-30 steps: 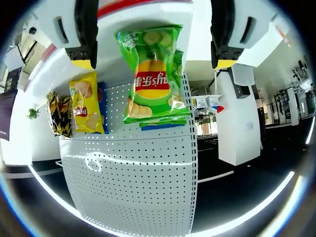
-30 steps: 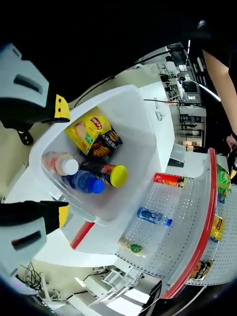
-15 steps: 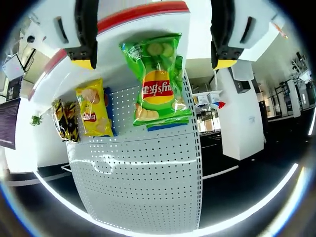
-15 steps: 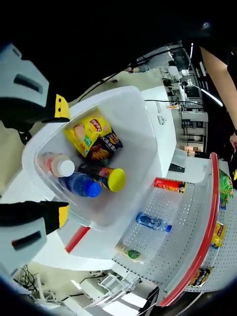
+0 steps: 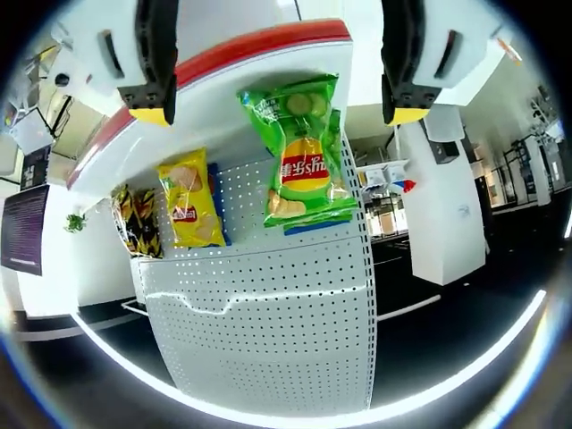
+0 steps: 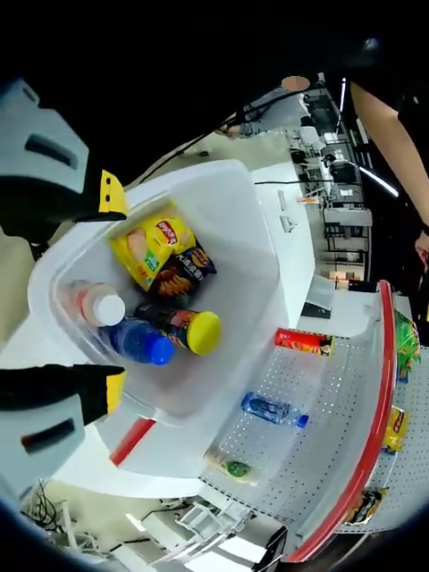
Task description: Place the items from the shopping basket onto the snack and drink counter
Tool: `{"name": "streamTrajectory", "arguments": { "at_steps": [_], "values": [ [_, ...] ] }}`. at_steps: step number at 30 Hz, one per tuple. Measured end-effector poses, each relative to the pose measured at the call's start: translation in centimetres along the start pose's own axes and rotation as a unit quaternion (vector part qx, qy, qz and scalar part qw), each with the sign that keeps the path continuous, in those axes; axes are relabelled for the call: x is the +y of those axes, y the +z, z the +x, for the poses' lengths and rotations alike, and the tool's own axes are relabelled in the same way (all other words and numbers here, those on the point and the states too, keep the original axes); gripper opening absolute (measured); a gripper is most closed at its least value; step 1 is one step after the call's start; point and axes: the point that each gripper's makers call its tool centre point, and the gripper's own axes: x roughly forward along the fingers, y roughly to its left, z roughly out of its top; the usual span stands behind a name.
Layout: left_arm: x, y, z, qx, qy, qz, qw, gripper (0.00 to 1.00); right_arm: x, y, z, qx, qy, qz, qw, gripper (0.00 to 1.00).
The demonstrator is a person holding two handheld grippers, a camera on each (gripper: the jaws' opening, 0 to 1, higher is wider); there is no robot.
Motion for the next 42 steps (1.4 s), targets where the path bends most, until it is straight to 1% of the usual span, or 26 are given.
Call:
{"name": "streamTrajectory", "arguments": {
  "at_steps": [3, 9, 12, 14, 20, 22, 23, 24, 25, 27, 29, 30, 32, 33, 34, 37, 38, 39, 40, 42],
  "values": [
    [-0.4, 0.1, -0.7, -0.003, -0.009, 0.0, 1.0, 0.95, 0.0, 0.3, 0.1, 0.001, -0.001, -0.004, 1.0, 0.63],
    [-1.0, -0.1, -2.4, -0.009, -0.019, 0.007, 0.9997, 0.95, 0.0, 1.0, 0.3, -0.01, 0.006, 0.001, 0.9999, 0.63],
    [-0.8, 0.3, -3.5, -0.026, -0.011, 0.006, 0.9996, 0.95, -0.1, 1.2, 0.3, -0.011, 0.005, -0.001, 0.9999, 0.63],
    [-0.8, 0.5, -4.2, -0.033, -0.013, 0.004, 0.9994, 0.95, -0.2, 1.2, 0.3, -0.01, 0.004, -0.002, 0.9999, 0.63],
    [-1.3, -0.4, -5.2, -0.028, -0.029, 0.011, 0.9991, 0.95, 0.0, 1.5, 0.6, -0.008, 0.007, -0.007, 0.9999, 0.63],
    [-1.2, -0.8, -5.5, -0.03, -0.035, 0.016, 0.9988, 0.95, 0.1, 1.6, 0.7, -0.009, 0.009, -0.009, 0.9999, 0.63],
    [-1.2, -0.8, -5.8, -0.034, -0.039, 0.014, 0.9986, 0.95, 0.2, 1.6, 0.7, -0.008, 0.009, -0.009, 0.9999, 0.63],
    [-1.3, -0.6, -6.0, -0.044, -0.046, 0.015, 0.9979, 0.95, 0.2, 1.6, 0.7, -0.008, 0.01, -0.009, 0.9999, 0.63],
    [-1.3, -0.7, -6.3, -0.044, -0.046, 0.013, 0.9979, 0.95, 0.3, 1.6, 0.7, -0.008, 0.01, -0.009, 0.9999, 0.63],
    [-2.0, -0.9, -6.7, -0.046, -0.06, 0.027, 0.9967, 0.95, 0.4, 1.6, 0.7, -0.008, 0.011, -0.009, 0.9999, 0.63],
    [-2.2, -1.1, -6.9, -0.043, -0.064, 0.031, 0.9966, 0.95, 0.5, 1.7, 0.6, -0.009, 0.012, -0.01, 0.9998, 0.63],
    [-2.5, -1.2, -7.2, -0.043, -0.07, 0.034, 0.996, 0.95, 0.4, 1.7, 0.6, -0.009, 0.011, -0.011, 0.9998, 0.63],
    [-3.3, -1.3, -7.8, -0.043, -0.088, 0.018, 0.995, 0.95, 0.4, 1.8, 0.6, -0.01, 0.012, -0.009, 0.9998, 0.63],
    [-3.6, -1.1, -8.2, -0.051, -0.098, 0.005, 0.9939, 0.95, 0.4, 1.8, 0.6, -0.01, 0.012, -0.009, 0.9998, 0.63],
    [-3.8, -1.2, -8.5, -0.051, -0.101, 0.002, 0.9935, 0.95, 0.3, 1.7, 0.6, -0.009, 0.011, -0.009, 0.9999, 0.63],
    [-4.1, -1.8, -9.1, -0.047, -0.102, 0.024, 0.9933, 0.95, 0.4, 1.6, 0.6, -0.006, 0.011, -0.008, 0.9999, 0.63],
    [-4.3, -1.9, -9.2, -0.049, -0.104, 0.028, 0.993, 0.95, 0.7, 1.8, 0.5, -0.01, 0.018, -0.003, 0.9998, 0.62],
    [-4.5, -2.1, -9.4, -0.049, -0.109, 0.031, 0.9924, 0.95, 1.2, 2.4, 0.4, -0.025, 0.029, 0.011, 0.9992, 0.62],
    [-4.7, -2.4, -9.5, -0.047, -0.115, 0.033, 0.9917, 0.95, 1.2, 2.8, 0.2, -0.034, 0.032, 0.013, 0.9988, 0.62],
    [-5.1, -3.3, -9.7, -0.04, -0.129, 0.032, 0.9903, 0.95, 1.3, 2.9, 0.1, -0.035, 0.03, 0.01, 0.9989, 0.62]
  ]
}}
